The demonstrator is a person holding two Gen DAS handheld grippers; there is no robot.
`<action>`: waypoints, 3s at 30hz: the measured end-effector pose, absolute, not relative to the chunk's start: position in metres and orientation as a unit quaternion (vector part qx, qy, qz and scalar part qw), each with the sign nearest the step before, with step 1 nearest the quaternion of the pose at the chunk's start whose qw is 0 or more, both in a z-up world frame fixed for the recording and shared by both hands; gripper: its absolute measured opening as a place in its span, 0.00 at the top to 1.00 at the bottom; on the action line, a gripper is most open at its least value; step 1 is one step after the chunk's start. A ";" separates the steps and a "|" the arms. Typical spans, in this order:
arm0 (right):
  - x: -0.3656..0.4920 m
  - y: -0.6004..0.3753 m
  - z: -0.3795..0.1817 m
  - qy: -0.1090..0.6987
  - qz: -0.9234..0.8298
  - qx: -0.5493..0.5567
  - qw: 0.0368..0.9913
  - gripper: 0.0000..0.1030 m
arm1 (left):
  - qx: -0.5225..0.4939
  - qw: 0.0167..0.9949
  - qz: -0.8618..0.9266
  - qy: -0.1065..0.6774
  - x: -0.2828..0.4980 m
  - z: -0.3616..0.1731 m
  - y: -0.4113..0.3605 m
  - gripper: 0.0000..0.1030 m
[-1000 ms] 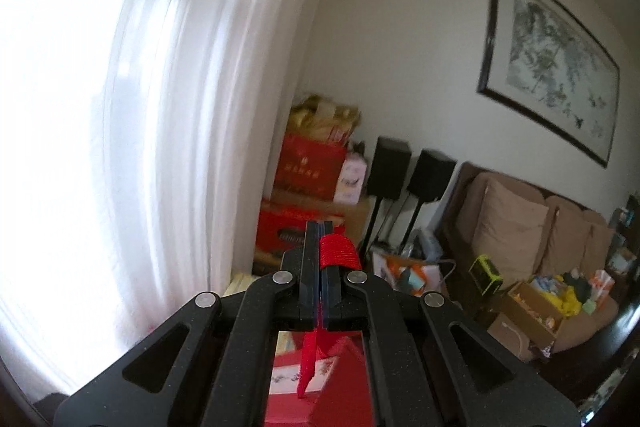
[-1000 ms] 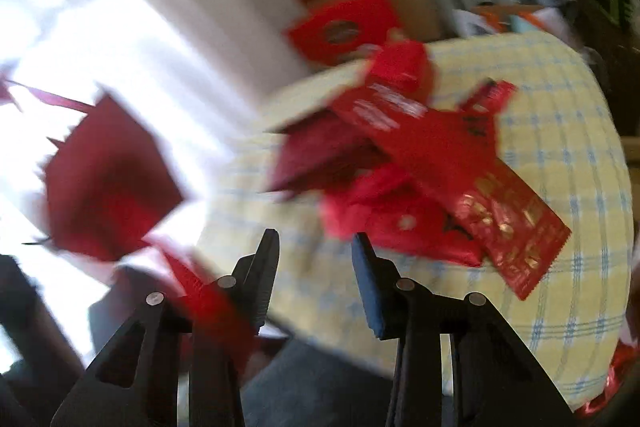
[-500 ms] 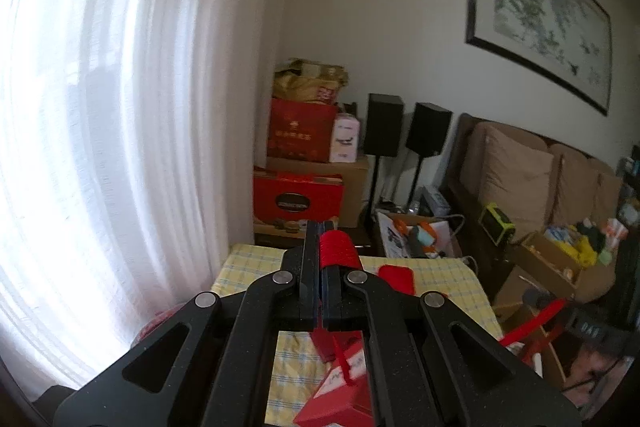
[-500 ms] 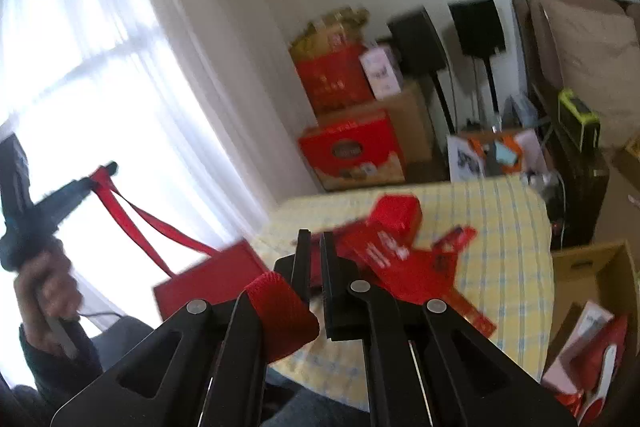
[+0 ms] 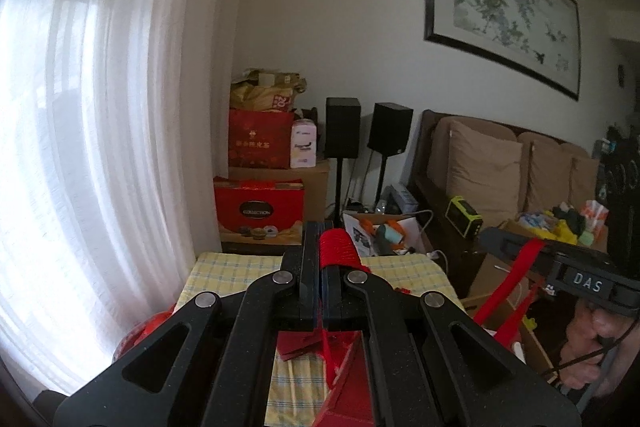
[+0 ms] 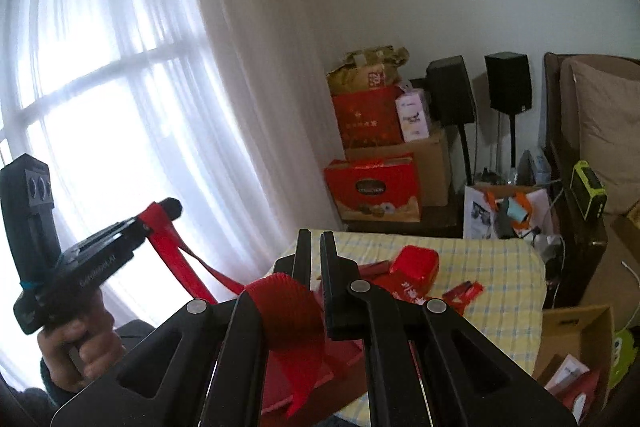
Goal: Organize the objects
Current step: 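Carry the red gift bag with both grippers away from the table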
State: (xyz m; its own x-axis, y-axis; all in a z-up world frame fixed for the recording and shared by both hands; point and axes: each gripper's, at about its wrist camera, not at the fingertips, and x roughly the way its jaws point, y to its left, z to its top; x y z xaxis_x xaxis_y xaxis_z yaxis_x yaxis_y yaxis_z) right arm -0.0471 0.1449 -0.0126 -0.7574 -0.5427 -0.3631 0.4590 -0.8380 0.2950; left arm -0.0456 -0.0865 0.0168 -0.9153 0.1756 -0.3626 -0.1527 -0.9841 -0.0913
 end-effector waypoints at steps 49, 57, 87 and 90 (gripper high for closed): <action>-0.021 0.137 0.095 -0.050 -0.953 0.208 0.215 0.96 | -0.172 0.104 0.979 0.022 -0.023 0.128 0.007 0.99; -0.009 0.142 0.106 -0.038 -0.963 0.199 0.178 0.97 | -0.169 0.099 0.981 0.017 -0.011 0.136 0.011 1.00; 0.010 0.183 0.159 -0.034 -0.977 0.201 0.068 1.00 | -0.220 0.163 0.961 -0.028 -0.019 0.177 0.052 1.00; 0.009 0.197 0.162 -0.039 -0.977 0.205 0.050 1.00 | -0.225 0.166 0.960 -0.024 -0.019 0.180 0.066 1.00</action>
State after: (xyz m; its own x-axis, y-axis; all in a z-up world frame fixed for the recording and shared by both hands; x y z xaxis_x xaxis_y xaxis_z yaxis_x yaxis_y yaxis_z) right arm 0.0086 0.1965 0.1619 -0.9108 -0.1130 -0.3971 0.0813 -0.9921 0.0959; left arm -0.0186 0.0655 0.1802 -0.8436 0.3303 -0.4235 -0.3089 -0.9434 -0.1206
